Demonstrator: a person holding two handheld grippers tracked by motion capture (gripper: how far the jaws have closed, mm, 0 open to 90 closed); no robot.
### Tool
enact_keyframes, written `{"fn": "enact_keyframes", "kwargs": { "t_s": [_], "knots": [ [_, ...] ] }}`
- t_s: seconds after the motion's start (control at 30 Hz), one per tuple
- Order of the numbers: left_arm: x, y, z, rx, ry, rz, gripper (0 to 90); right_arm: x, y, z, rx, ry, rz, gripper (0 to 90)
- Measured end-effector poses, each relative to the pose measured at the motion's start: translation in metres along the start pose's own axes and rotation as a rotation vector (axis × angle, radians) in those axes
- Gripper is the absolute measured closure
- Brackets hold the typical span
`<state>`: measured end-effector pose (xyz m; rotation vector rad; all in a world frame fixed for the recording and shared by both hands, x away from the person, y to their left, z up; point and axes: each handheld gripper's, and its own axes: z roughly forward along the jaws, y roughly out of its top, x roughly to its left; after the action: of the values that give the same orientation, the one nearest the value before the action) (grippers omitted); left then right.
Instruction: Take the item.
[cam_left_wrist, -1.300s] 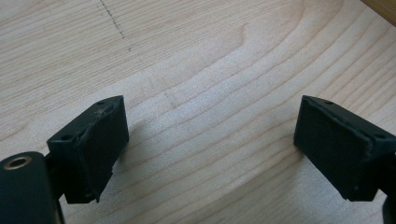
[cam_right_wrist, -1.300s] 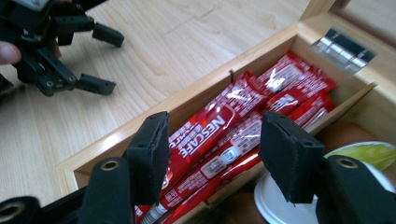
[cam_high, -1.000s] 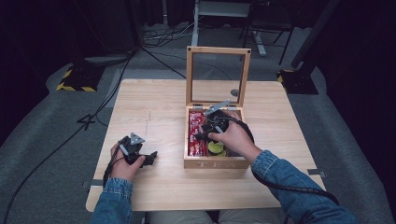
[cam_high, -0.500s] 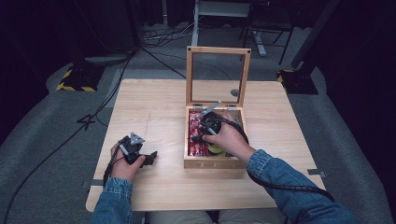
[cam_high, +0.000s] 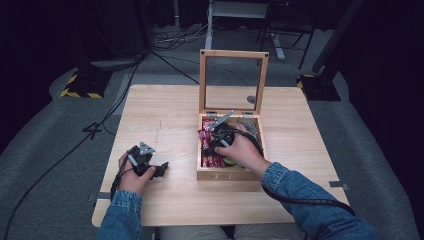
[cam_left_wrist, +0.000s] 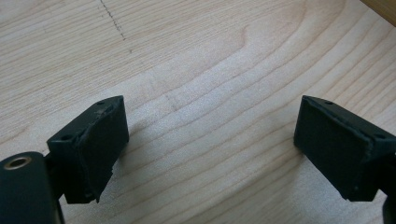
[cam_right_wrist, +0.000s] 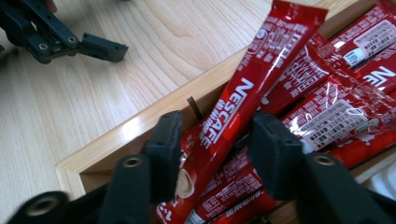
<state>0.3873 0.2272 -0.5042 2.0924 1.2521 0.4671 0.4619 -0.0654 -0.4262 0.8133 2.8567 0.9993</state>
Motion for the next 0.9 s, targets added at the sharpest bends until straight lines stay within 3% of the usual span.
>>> {"fn": "enact_keyframes", "kwargs": {
  "t_s": [0.13,0.3,0.57,0.9],
  "knots": [
    [0.000,0.000,0.000,0.000,0.000,0.000,10.5,0.001,0.001,-0.001,0.010,-0.001,0.012,67.8],
    [0.000,0.000,0.000,0.000,0.000,0.000,10.5,0.003,0.002,-0.004,-0.006,0.044,0.084,79.2],
    [0.000,0.000,0.000,0.000,0.000,0.000,10.4,0.009,0.006,-0.011,-0.026,0.057,0.089,81.0],
    [0.000,0.000,0.000,0.000,0.000,0.000,10.5,0.007,0.014,-0.033,-0.096,0.055,0.095,81.1]
  ]
}}
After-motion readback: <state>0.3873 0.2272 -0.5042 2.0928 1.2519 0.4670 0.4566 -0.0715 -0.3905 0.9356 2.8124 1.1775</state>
